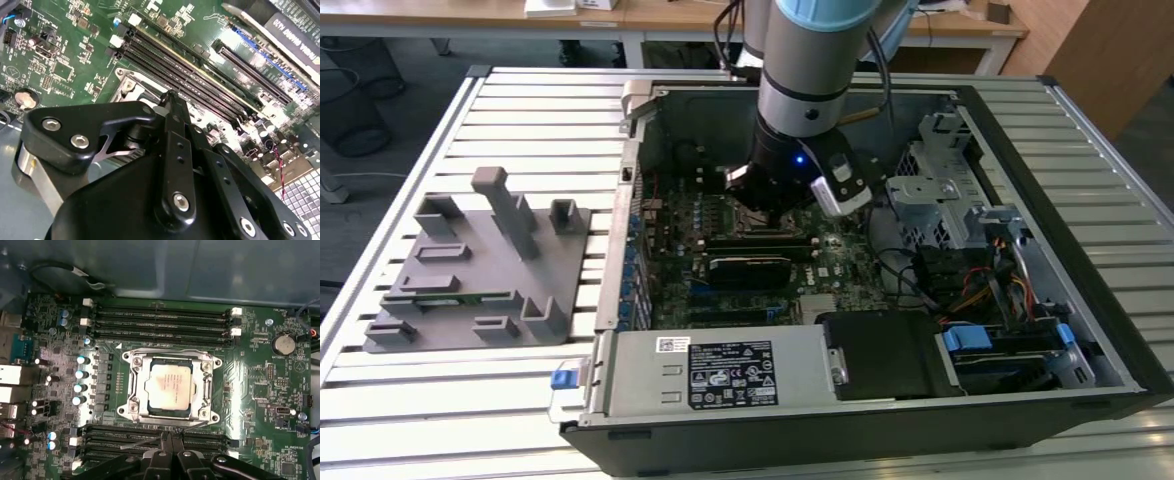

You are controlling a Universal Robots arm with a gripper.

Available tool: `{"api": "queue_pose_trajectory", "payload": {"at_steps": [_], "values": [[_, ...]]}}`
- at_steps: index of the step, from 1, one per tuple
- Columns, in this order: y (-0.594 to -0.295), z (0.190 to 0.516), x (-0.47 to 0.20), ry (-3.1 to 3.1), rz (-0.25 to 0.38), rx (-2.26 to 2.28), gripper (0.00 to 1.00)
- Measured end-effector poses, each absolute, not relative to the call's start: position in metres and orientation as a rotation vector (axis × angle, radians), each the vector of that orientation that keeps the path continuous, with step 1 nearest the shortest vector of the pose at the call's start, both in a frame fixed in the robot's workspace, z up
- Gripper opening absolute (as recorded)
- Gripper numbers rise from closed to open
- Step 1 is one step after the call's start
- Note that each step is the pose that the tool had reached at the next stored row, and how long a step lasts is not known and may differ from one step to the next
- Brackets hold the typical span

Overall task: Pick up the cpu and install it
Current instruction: 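Install the second cpu locking lever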

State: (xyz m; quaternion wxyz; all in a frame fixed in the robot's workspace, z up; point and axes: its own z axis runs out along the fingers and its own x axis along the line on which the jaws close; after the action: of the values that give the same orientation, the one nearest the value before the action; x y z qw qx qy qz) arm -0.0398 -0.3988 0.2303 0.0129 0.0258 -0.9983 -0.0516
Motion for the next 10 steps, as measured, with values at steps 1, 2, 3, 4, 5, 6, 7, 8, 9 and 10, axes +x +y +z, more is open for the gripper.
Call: {"api": "queue_pose_trajectory", "payload": {"at_steps": [1,2,3,4,5,6,7,8,9,10], "values": [[-0.4010,0.2302,-0.0398,-3.110,-0.161,0.080,0.11],[-0.4028,0.2301,-0.0398,-3.110,-0.162,0.080,0.11],[-0.4036,0.2300,-0.0398,-3.109,-0.163,0.080,0.11],[-0.4039,0.2298,-0.0404,-3.108,-0.165,0.080,0.11],[-0.4039,0.2295,-0.0413,-3.108,-0.169,0.080,0.11],[-0.4040,0.2293,-0.0425,-3.108,-0.172,0.080,0.11],[-0.4039,0.2291,-0.0442,-3.107,-0.177,0.080,0.11],[-0.4039,0.2290,-0.0462,-3.107,-0.181,0.080,0.11],[-0.4039,0.2289,-0.0479,-3.107,-0.184,0.080,0.11],[-0.4039,0.2288,-0.0492,-3.107,-0.187,0.080,0.11]]}}
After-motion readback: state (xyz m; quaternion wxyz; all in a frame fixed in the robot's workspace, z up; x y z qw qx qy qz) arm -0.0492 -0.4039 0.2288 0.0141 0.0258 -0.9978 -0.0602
